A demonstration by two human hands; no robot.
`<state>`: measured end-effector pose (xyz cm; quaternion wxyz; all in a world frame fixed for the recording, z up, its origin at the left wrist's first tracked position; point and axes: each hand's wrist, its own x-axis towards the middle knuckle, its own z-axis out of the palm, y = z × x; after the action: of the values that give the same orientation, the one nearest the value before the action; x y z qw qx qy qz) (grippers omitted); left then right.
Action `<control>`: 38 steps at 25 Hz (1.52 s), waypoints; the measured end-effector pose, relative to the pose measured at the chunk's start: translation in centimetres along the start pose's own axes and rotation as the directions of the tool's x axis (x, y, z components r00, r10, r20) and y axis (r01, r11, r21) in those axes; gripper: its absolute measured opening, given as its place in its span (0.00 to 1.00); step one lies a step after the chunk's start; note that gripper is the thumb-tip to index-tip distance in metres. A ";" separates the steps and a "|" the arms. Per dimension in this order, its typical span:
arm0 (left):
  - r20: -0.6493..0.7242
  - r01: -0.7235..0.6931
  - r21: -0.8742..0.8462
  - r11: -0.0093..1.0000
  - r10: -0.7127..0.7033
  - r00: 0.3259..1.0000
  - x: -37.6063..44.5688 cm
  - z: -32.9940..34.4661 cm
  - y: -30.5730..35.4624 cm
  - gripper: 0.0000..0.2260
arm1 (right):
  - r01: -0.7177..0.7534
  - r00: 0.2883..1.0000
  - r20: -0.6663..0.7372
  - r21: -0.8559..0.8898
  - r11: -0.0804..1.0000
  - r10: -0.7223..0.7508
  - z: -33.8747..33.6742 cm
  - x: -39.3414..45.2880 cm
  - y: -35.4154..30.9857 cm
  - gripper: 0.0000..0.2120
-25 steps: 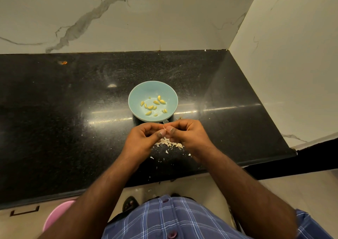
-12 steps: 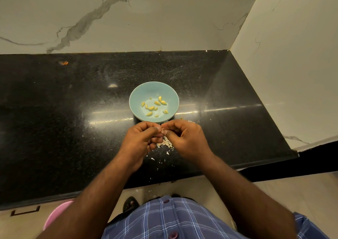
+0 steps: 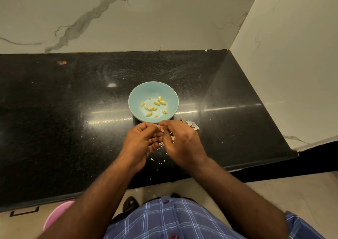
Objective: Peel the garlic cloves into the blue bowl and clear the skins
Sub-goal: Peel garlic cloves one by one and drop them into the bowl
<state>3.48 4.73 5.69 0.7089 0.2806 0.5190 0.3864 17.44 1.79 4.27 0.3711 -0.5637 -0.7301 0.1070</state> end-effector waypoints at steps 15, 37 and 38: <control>0.098 0.001 0.028 1.000 -0.003 0.995 -0.1 -0.6 0.5 0.03 | -0.376 0.926 0.082 0.291 0.880 0.369 -1.0 1.1 0.6 0.05; 0.249 0.138 -0.210 0.968 -0.084 0.965 0.1 -0.8 -0.2 0.03 | -0.538 0.828 0.335 0.701 0.468 0.450 -1.9 1.0 0.8 0.08; 0.252 0.149 -0.221 0.964 -0.091 0.963 0.1 -0.8 -0.3 0.03 | -0.502 0.857 0.285 0.650 0.571 0.429 -1.8 1.0 0.9 0.08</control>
<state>2.84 4.68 5.15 0.8171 0.2060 0.3956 0.3652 19.22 2.55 5.49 0.4804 -0.5443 -0.4747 0.4976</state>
